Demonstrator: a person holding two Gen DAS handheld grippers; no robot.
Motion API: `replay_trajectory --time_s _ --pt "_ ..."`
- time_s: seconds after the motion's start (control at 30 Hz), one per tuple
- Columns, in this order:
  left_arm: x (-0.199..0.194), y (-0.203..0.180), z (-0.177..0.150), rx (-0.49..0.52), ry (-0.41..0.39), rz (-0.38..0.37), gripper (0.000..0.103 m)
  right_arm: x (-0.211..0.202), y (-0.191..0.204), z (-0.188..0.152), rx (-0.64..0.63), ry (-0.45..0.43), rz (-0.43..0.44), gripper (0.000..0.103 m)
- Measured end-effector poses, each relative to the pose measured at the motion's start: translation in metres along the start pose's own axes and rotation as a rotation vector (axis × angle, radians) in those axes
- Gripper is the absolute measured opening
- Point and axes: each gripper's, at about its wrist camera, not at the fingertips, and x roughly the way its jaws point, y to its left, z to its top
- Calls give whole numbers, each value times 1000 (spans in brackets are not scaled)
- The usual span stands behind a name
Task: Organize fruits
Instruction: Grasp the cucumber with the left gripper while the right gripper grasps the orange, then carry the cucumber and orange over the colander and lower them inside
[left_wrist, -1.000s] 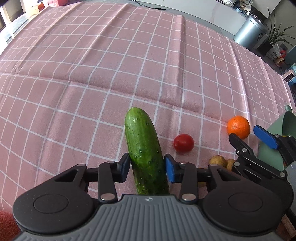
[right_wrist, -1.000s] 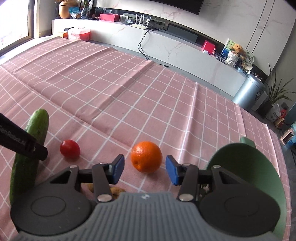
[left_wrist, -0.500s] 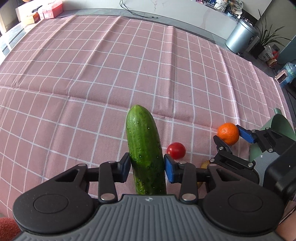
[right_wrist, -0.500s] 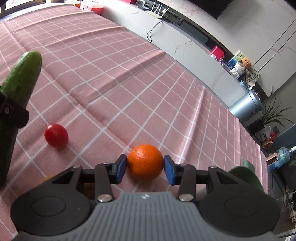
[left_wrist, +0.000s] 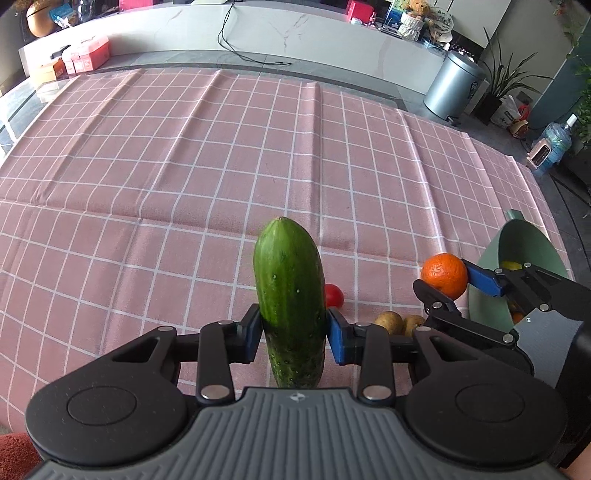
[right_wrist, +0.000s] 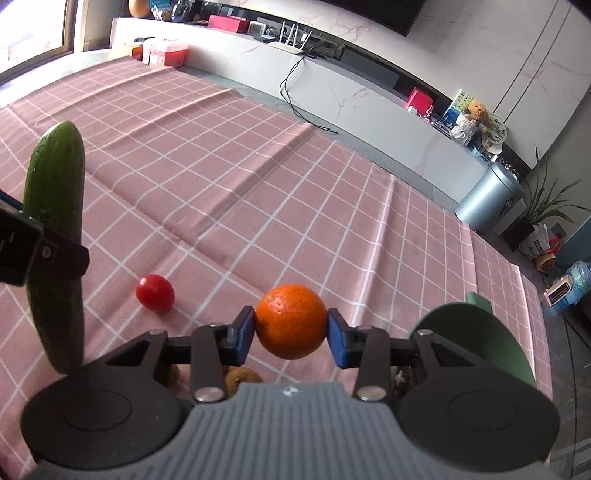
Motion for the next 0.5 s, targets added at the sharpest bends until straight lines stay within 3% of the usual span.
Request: replay_trajectory --time_s 0.5 --pt "-61 -48 -10 113 -126 -69 41 -80 -25 -30 178 -94 31 38"
